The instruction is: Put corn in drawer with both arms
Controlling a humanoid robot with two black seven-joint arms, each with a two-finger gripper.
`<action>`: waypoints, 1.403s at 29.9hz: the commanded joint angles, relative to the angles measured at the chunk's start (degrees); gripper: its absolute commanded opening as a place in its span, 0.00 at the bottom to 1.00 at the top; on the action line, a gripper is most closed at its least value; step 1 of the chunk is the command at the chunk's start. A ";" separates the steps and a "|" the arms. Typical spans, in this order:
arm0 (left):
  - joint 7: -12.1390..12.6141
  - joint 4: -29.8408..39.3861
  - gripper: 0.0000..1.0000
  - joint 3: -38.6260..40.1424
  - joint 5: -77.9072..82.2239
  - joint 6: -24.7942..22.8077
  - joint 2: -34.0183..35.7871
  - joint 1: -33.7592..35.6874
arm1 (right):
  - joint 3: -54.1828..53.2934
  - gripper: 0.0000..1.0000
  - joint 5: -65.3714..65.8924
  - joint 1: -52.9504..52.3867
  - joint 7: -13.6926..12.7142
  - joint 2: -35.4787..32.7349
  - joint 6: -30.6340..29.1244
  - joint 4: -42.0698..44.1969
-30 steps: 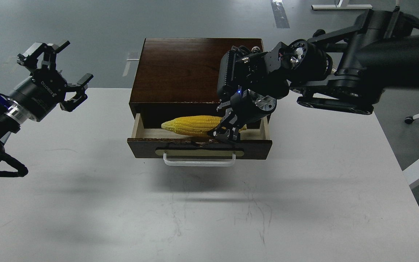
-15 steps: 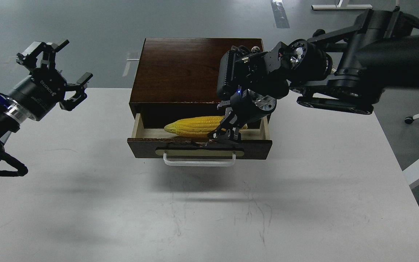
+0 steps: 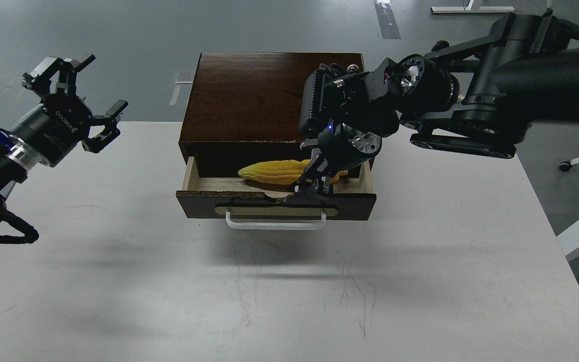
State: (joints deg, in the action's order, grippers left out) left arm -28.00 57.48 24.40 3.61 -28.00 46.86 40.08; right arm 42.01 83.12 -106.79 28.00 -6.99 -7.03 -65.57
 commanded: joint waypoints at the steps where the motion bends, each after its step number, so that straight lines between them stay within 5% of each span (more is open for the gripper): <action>1: 0.00 0.00 0.98 0.03 0.00 0.00 -0.01 0.00 | -0.09 0.63 -0.07 -0.08 0.00 -0.04 -0.01 -0.09; 8: 0.00 0.00 0.98 0.21 0.00 0.00 0.08 0.00 | -2.19 0.63 -2.69 -1.92 0.00 -0.48 0.17 -0.53; 15: 0.00 0.00 0.98 0.21 0.09 0.00 0.08 0.09 | -6.84 0.91 -17.62 -5.44 0.00 -7.58 -0.01 -2.11; 20: 0.00 0.00 0.98 0.21 0.09 0.00 0.08 0.09 | -11.25 0.94 -30.63 -3.69 0.00 -14.71 0.08 -2.02; 25: 0.00 0.00 0.98 0.21 0.17 0.00 0.17 0.09 | -25.18 0.95 -47.76 9.28 0.00 -25.68 0.26 -1.85; 31: 0.00 0.09 0.98 0.12 0.35 0.00 0.08 -0.09 | -39.10 0.97 -53.32 28.37 0.00 -34.83 0.79 -1.49; 37: 0.00 0.00 0.98 0.03 0.44 0.00 -0.36 -0.17 | -50.97 0.98 -58.85 47.54 0.00 -37.48 0.96 -1.32; 42: 0.00 0.09 0.98 -0.32 0.53 0.00 -0.45 -0.17 | -55.81 0.98 -76.31 56.24 0.00 -36.08 0.96 0.08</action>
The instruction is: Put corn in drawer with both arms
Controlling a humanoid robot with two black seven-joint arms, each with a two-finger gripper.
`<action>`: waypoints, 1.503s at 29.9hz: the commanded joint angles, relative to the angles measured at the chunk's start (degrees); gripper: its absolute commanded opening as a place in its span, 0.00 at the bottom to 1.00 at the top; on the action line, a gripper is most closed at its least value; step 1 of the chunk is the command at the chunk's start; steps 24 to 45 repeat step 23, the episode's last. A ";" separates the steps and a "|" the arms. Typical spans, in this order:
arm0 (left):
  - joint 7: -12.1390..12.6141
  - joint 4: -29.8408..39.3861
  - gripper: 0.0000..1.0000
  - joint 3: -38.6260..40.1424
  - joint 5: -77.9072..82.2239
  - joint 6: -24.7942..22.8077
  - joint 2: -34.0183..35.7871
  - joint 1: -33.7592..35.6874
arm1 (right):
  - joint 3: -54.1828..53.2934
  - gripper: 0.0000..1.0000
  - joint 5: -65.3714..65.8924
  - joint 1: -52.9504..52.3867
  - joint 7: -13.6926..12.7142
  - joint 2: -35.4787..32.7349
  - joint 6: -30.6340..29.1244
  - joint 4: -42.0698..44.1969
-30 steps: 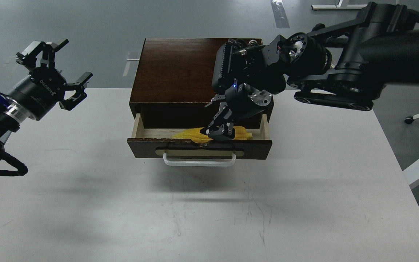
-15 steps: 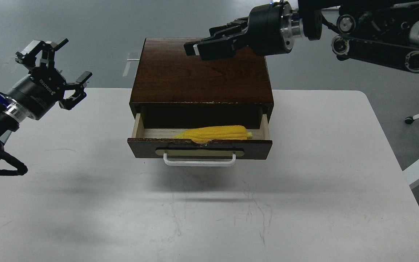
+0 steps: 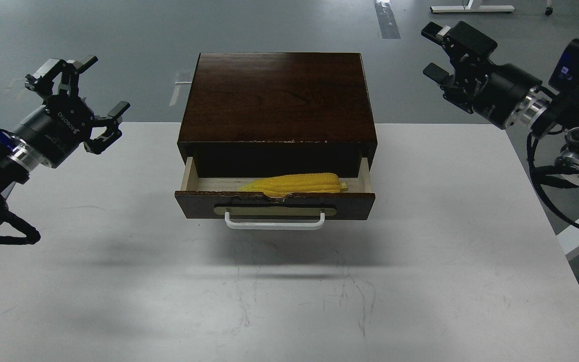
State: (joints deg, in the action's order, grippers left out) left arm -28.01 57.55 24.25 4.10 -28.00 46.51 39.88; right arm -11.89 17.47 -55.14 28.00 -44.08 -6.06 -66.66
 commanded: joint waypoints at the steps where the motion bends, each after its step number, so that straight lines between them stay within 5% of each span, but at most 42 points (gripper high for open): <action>1: 0.01 0.02 0.98 -0.17 0.03 0.00 -0.19 0.02 | -1.99 0.98 -12.52 5.04 0.00 1.45 0.00 1.44; 16: 0.01 -0.16 0.98 -0.43 0.21 0.00 -2.65 -0.68 | -5.94 1.00 -18.52 12.95 0.00 11.21 0.17 5.93; 45: 0.01 -0.42 0.98 -0.34 0.21 0.00 -3.36 -1.04 | -7.71 1.00 -18.52 14.63 0.00 11.48 0.08 6.02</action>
